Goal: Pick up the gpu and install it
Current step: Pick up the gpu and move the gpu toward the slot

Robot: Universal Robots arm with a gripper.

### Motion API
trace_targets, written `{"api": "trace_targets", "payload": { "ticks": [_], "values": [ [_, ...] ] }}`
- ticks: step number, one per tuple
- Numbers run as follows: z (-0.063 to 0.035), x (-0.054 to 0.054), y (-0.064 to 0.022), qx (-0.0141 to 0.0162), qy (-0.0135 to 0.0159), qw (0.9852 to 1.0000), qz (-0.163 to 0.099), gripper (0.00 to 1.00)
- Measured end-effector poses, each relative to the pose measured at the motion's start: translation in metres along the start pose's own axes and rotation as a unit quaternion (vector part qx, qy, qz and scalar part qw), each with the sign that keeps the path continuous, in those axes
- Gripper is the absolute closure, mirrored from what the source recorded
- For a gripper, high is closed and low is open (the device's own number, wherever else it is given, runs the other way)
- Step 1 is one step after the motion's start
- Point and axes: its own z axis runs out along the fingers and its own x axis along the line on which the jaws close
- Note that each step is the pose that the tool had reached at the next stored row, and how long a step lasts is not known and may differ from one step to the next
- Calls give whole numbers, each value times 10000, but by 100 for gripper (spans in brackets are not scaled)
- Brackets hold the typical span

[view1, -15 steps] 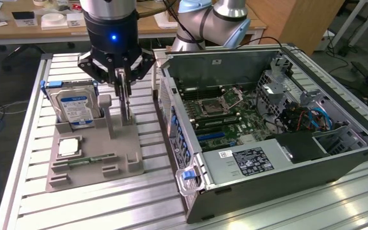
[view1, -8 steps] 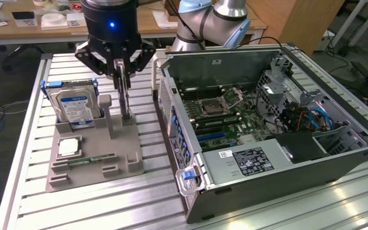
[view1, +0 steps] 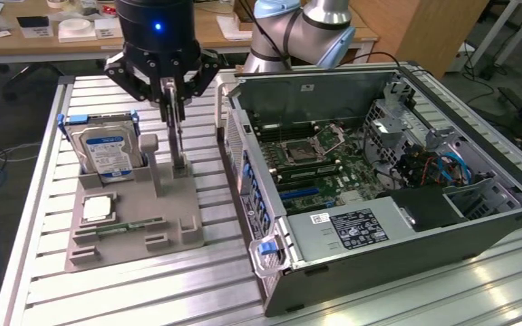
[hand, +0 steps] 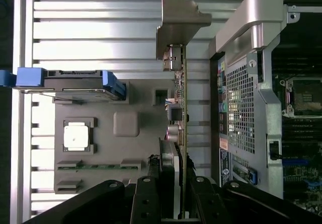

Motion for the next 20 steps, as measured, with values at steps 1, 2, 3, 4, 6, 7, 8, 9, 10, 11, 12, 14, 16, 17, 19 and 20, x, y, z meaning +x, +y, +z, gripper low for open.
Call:
{"api": "trace_targets", "payload": {
  "ticks": [1, 2, 3, 4, 6, 7, 8, 9, 10, 11, 12, 14, 16, 17, 19, 20],
  "values": [
    [-13, 0, 2, 0, 0, 10000, 0, 72],
    [-25, 0, 3, 0, 0, 10000, 0, 72],
    [-38, -1, 5, 0, 0, 10000, 0, 72],
    [-50, -1, 6, -1, 0, 10000, 0, 72],
    [-73, -1, 9, -1, 0, 10000, 0, 72],
    [-84, -1, 10, -2, 0, 10000, 0, 72],
    [-95, -2, 12, -2, 0, 10000, 0, 72],
    [-106, -2, 13, -2, 0, 10000, 0, 72],
    [-119, -2, 15, -2, 0, 10000, 0, 72],
    [-130, -2, 16, -3, 0, 10000, 0, 72],
    [-143, -2, 17, -4, 0, 10000, 0, 72],
    [-171, -3, 21, -4, 0, 10000, 0, 72],
    [-192, -3, 24, 2, 0, 10000, 0, 72],
    [-192, -4, 23, 76, -3, 10000, -2, 72],
    [-194, -3, 24, 262, -7, 9997, -6, 72],
    [-193, -3, 24, 351, -9, 9994, -8, 72]
  ]
}}
